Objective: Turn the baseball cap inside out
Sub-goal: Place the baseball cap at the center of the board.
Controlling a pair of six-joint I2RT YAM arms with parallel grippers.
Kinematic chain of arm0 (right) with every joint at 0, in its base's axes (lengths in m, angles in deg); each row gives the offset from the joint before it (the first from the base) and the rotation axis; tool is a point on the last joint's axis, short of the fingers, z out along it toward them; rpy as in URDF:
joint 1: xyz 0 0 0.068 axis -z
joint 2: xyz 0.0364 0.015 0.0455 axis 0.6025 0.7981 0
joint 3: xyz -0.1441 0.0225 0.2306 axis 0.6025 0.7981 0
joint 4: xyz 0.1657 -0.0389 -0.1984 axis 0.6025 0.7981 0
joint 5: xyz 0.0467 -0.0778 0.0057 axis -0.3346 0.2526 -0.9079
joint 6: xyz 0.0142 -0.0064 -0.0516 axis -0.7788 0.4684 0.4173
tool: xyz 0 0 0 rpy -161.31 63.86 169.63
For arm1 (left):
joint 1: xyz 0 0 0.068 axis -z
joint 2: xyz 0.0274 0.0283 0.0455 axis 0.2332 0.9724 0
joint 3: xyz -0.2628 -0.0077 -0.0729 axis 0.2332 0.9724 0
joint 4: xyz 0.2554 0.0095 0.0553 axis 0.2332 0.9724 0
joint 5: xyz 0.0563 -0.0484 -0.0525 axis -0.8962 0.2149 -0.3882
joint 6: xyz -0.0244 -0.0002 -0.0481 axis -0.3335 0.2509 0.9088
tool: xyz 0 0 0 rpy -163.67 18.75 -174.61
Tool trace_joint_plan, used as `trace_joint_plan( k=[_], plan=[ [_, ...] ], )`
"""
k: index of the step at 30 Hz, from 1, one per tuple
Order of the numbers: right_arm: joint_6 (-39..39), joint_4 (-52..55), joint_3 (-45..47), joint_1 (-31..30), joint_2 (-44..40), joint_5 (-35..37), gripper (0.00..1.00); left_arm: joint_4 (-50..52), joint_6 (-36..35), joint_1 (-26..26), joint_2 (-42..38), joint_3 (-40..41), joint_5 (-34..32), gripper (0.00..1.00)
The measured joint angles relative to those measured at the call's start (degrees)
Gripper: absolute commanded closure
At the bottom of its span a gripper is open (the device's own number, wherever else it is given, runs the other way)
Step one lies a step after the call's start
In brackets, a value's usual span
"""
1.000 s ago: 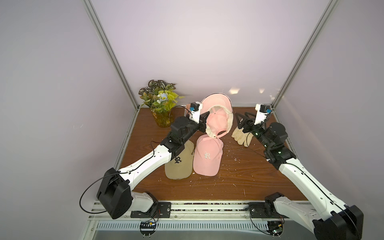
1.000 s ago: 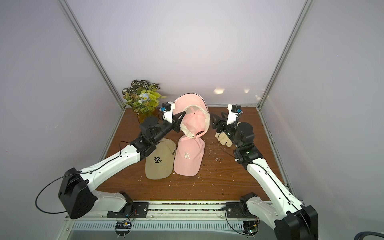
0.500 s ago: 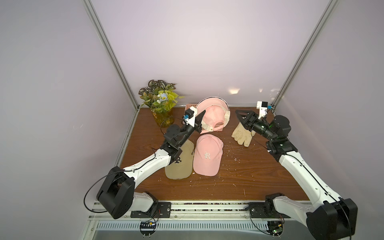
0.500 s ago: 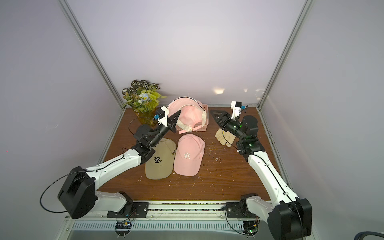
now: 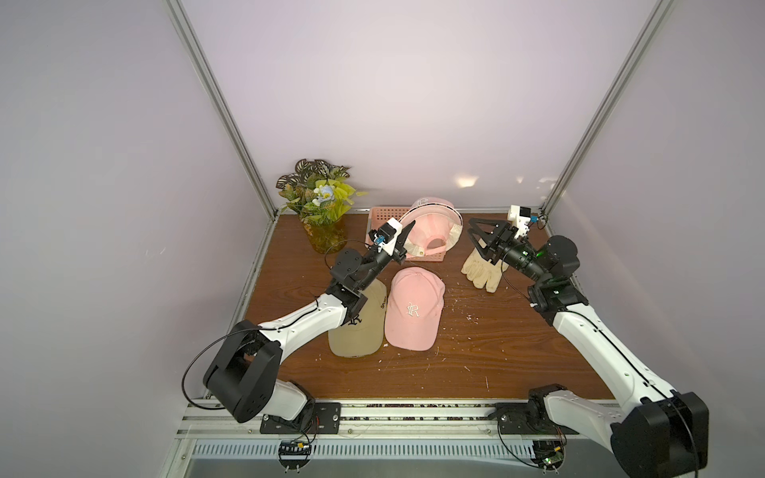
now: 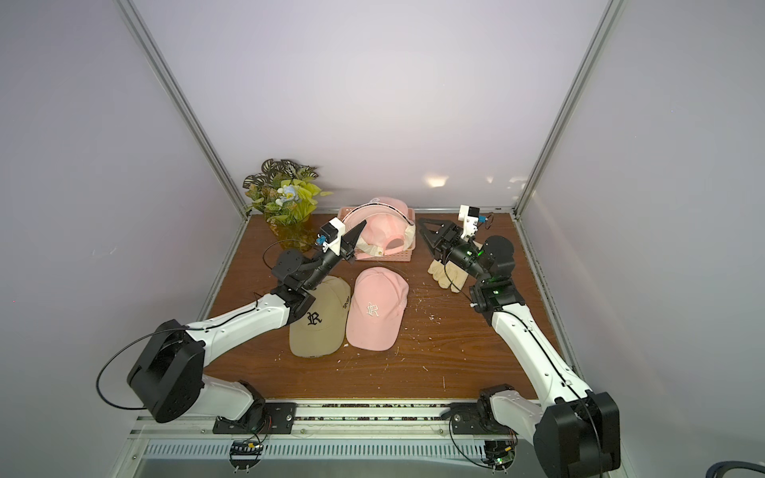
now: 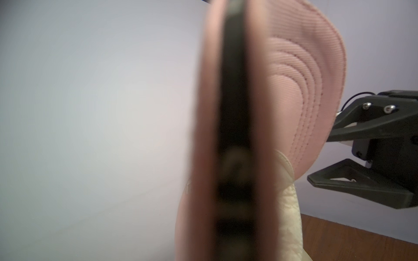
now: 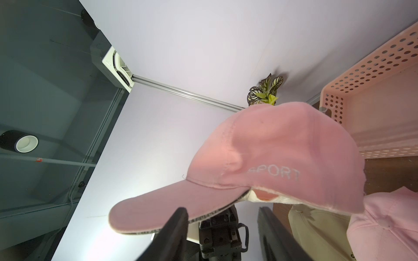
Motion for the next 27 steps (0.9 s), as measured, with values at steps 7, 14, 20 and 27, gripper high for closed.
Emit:
trace_joint_plan(
  k=[7, 14, 20, 27],
  plan=[
    [-1.7, -1.4, 0.7, -1.2, 0.0, 0.2, 0.44, -1.7, -1.6, 0.1, 1.3, 0.0, 0.0, 1.00],
    [-2.0, -2.9, 1.1, -2.1, 0.4, 0.5, 0.43, -3.2, -2.9, 0.7, 2.6, 0.0, 0.0, 1.00],
    [-3.2, -3.7, 2.3, -2.2, 1.0, 2.3, 0.44, -5.7, -3.9, 1.5, 2.6, 0.4, 0.3, 1.00],
    [-4.0, -5.7, 2.8, -2.7, 3.9, 3.3, 0.53, -7.1, -5.4, 2.4, 2.7, 1.4, 2.6, 1.00]
  ],
)
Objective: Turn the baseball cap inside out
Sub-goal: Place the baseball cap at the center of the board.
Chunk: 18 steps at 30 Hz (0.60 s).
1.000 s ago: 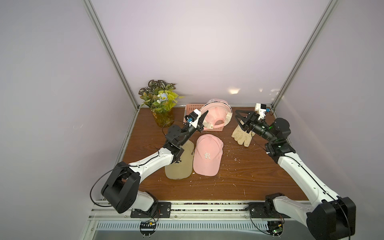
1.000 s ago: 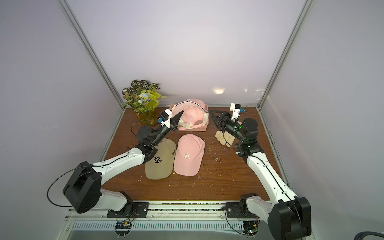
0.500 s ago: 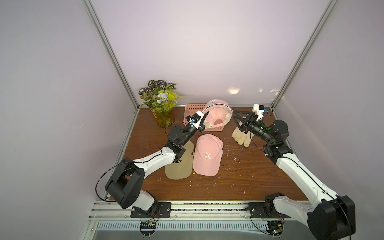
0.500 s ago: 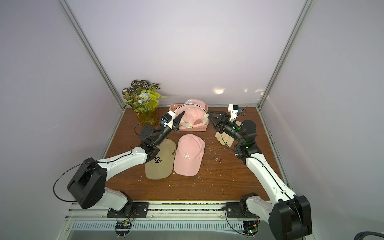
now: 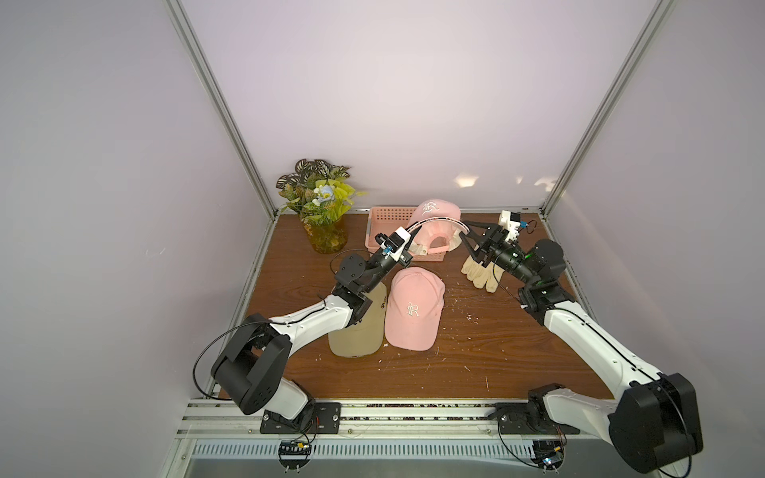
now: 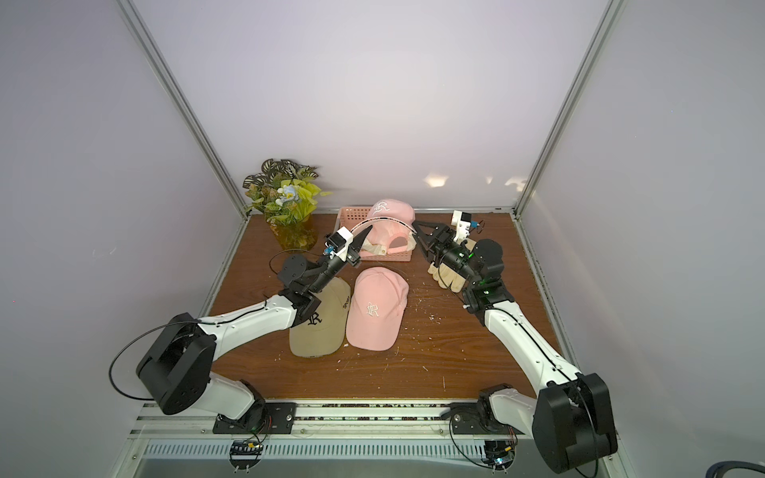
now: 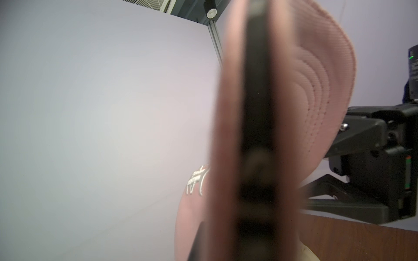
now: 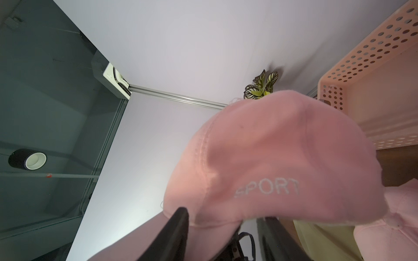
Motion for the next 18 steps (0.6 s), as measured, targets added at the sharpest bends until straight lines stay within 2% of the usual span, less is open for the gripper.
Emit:
trace_joint_plan(
  k=[2, 4, 6, 8, 10, 12, 13, 15, 18],
  plan=[
    [-0.1, -0.1, 0.0, -0.2, 0.4, 0.3, 0.60, 0.0, -0.2, 0.0, 0.1, 0.1, 0.8, 1.00],
    [0.0, -0.5, 0.0, -0.3, 0.6, 0.5, 0.73, -0.1, -0.4, 0.1, 0.1, 0.1, 1.3, 0.93],
    [0.3, -0.5, 0.0, -0.4, 0.6, 1.5, 0.88, -0.4, -0.6, 0.1, 0.1, 0.3, 1.7, 0.82],
    [1.1, 0.2, 0.0, -0.2, 0.6, 2.8, 0.99, -1.2, -0.6, 0.1, 0.1, 0.5, 2.1, 0.60],
    [2.0, 0.8, 0.1, -0.2, 0.6, 3.7, 1.00, -1.8, -0.9, 0.3, -0.2, 1.3, 3.1, 0.37],
    [3.5, 1.3, 0.1, 0.0, 0.6, 4.5, 1.00, -2.0, -1.0, 0.7, -1.2, 3.0, 3.8, 0.19],
    [4.2, 1.6, 0.1, 0.3, 0.6, 4.6, 1.00, -1.9, -1.0, 0.8, -2.1, 4.2, 4.2, 0.13],
    [6.6, 2.2, 0.1, 1.3, 0.5, 4.4, 1.00, -1.9, -1.2, 1.0, -5.1, 7.7, 5.1, 0.07],
    [10.4, 2.6, 0.9, 3.1, 0.5, 3.3, 1.00, -1.1, -0.6, 1.0, -10.3, 13.0, 6.6, 0.06]
  ],
)
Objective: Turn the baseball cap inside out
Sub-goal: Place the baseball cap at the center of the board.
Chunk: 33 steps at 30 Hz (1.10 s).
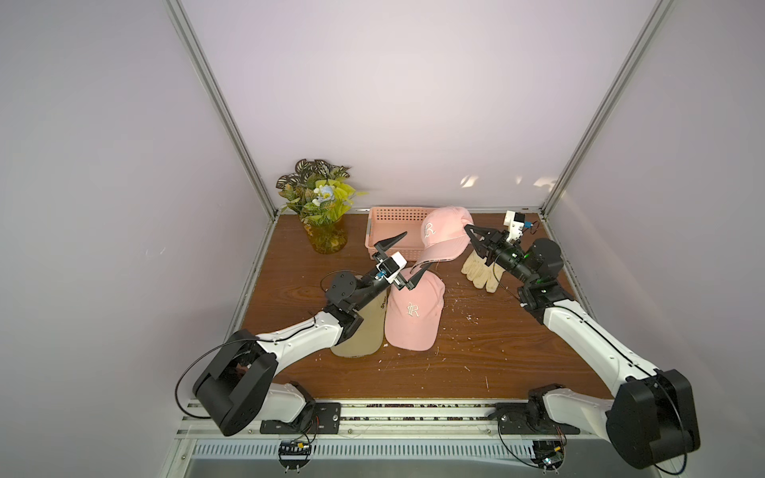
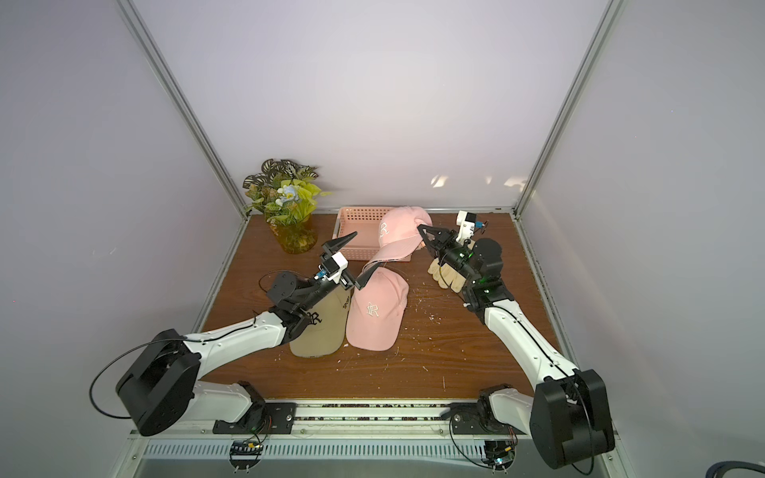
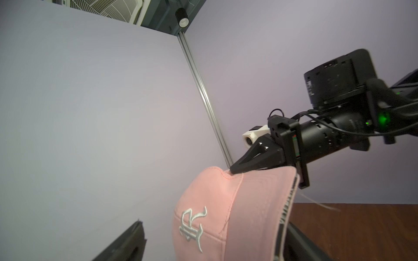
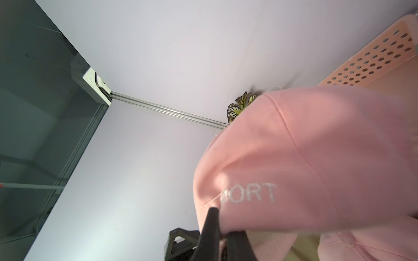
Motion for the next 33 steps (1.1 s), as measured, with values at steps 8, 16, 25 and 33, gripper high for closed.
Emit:
trace_joint_plan(
  k=[8, 16, 25, 33],
  plan=[
    [12.4, 3.0, 2.7, 7.0, -0.9, -8.1, 1.00, 9.5, 6.6, 0.1, -14.3, 7.8, -0.7, 0.05],
    [27.5, 13.7, 9.3, 9.5, -10.9, -14.7, 1.00, 25.9, 22.3, 0.3, -23.7, 7.4, -11.5, 0.05],
    [38.5, 22.8, 18.1, 9.8, -17.6, -18.9, 1.00, 34.6, 35.4, 0.3, -26.2, 7.3, -16.3, 0.06],
    [42.0, 25.0, 25.2, 9.9, -20.1, -19.2, 0.88, 36.9, 37.9, 0.3, -26.3, 7.4, -17.0, 0.05]
  ],
)
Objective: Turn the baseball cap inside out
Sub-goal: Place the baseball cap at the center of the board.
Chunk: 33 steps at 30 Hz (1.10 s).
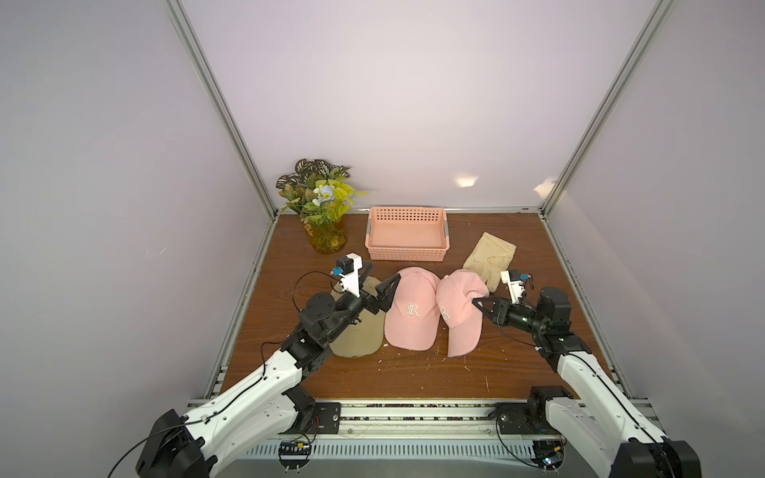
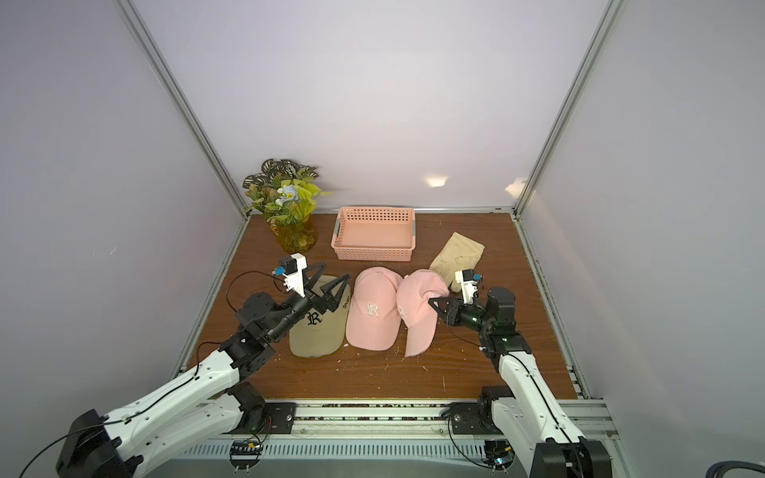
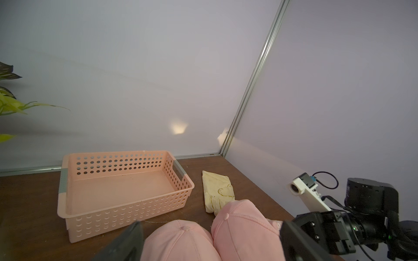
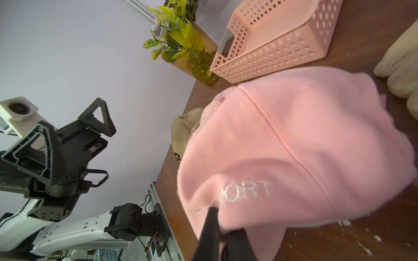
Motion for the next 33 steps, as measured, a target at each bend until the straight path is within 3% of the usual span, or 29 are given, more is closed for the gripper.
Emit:
trace_joint_plan(
  k=[2, 5, 11, 22, 33],
  plan=[
    [1.7, 1.0, 0.0, 0.2, -0.9, 1.6, 0.72, 0.4, 0.2, 0.0, 0.0, 0.0, 0.0, 0.05],
    [4.5, 4.8, 0.0, 0.2, -2.2, 6.8, 0.60, 0.9, 0.3, 0.0, 0.0, 0.0, 0.0, 0.05],
    [7.3, 9.4, 0.1, 0.2, -1.9, 18.3, 0.48, 1.9, 0.3, 0.0, 0.4, 0.0, 0.0, 0.05],
    [9.7, 14.2, -0.3, 0.1, 3.8, 32.9, 0.32, 2.6, 0.3, 0.0, 1.0, 0.0, -0.9, 0.04],
    [10.8, 15.2, -4.2, -0.3, 8.1, 46.9, 0.35, 10.1, 2.5, -0.1, 0.9, 0.0, -10.6, 0.03]
  ],
)
